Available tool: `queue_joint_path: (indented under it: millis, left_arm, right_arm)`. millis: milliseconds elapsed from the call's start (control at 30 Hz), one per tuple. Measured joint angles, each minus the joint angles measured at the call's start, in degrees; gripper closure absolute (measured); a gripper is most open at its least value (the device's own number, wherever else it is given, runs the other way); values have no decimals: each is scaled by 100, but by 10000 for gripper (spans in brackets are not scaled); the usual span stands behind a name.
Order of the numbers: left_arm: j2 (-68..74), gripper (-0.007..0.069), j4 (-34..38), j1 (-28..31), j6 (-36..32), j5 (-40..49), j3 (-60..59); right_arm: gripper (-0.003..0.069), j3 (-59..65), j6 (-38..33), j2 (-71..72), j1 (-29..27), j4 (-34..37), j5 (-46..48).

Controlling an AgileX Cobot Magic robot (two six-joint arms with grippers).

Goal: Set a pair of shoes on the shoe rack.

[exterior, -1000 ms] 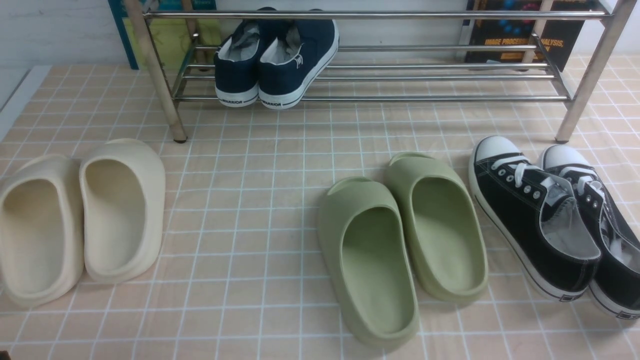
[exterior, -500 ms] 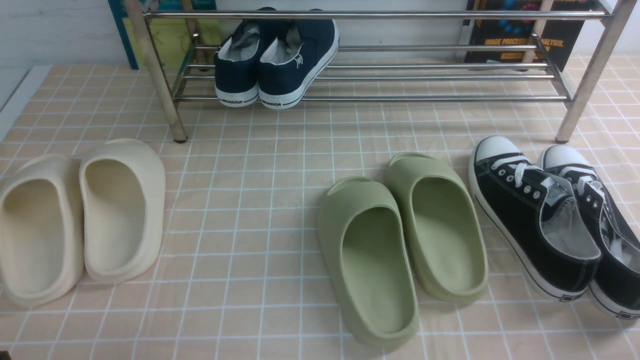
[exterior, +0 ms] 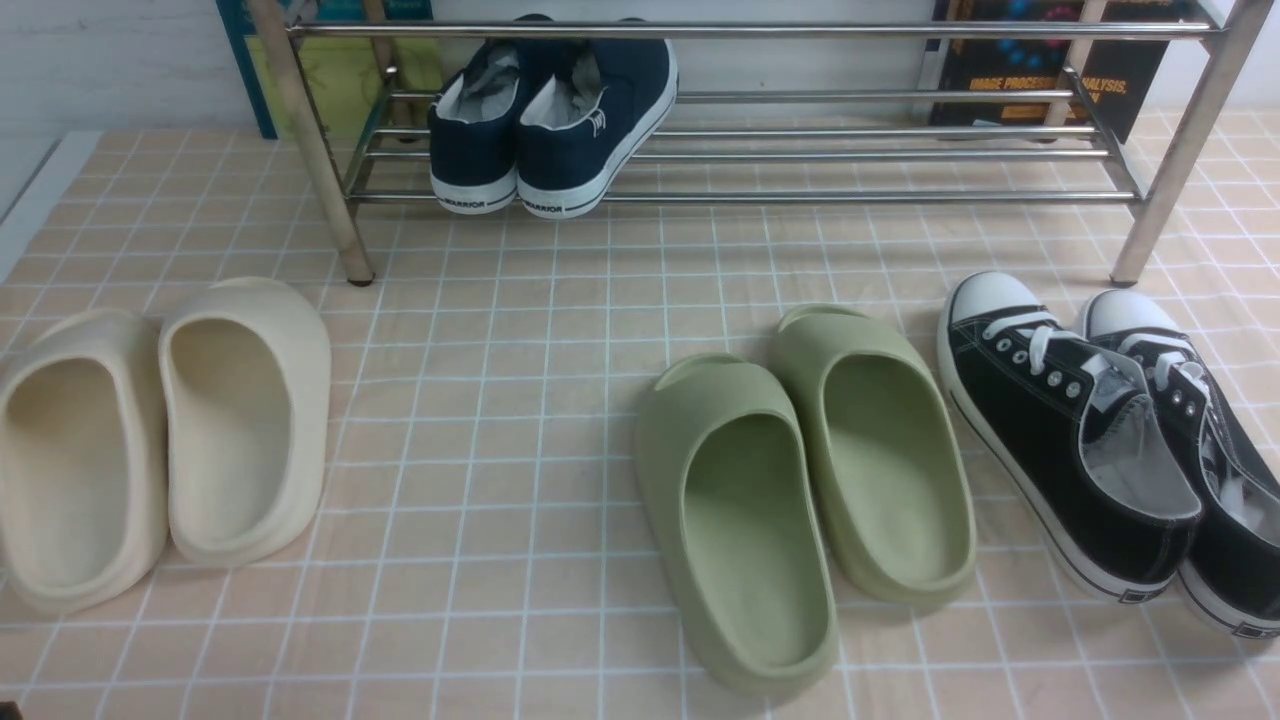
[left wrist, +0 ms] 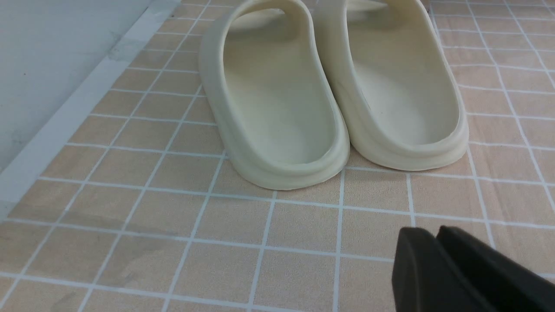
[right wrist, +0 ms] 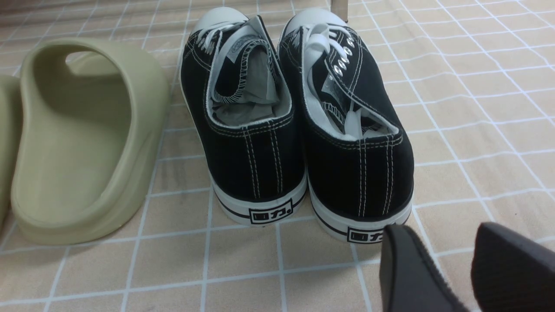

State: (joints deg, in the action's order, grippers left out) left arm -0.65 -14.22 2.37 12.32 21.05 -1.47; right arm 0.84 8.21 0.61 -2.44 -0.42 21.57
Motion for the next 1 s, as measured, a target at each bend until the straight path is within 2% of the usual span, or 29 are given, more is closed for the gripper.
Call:
queue_joint_path:
  millis: [667, 1000]
  left_arm:
    - [0, 520, -549, 0, 0, 42, 0]
    - [0, 512, -578, 0, 0, 42, 0]
  right_arm:
    - [420, 0, 0, 0, 0, 5, 0]
    - [420, 0, 0, 0, 0, 5, 0]
